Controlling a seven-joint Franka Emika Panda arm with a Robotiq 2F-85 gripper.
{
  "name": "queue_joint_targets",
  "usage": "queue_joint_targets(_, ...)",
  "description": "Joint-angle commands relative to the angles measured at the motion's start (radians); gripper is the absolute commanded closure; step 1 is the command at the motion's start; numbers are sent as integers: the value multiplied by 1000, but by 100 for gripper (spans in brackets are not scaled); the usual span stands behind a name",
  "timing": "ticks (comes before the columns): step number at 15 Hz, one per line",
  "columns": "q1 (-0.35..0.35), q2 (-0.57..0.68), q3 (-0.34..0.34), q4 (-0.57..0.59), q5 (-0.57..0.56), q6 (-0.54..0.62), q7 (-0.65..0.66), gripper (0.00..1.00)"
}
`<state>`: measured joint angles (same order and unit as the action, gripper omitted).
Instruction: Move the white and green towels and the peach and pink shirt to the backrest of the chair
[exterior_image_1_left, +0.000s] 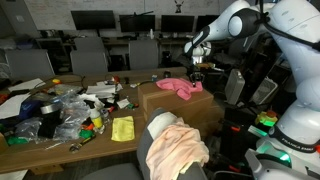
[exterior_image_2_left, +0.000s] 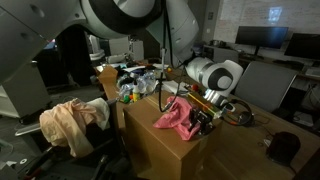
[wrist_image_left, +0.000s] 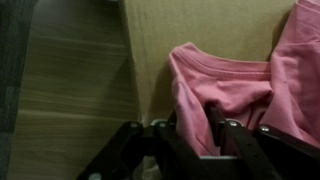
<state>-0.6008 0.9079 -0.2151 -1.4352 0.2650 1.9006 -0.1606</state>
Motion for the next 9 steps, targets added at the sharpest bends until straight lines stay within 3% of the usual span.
queue_joint_targets(1,-1,-10,4,-16,-15,26,11,100)
queue_joint_targets(6,-8,-77,5,-73,-6,42,-10,99)
queue_joint_targets(9,-17,-181,4,-173,6,96,-46,99)
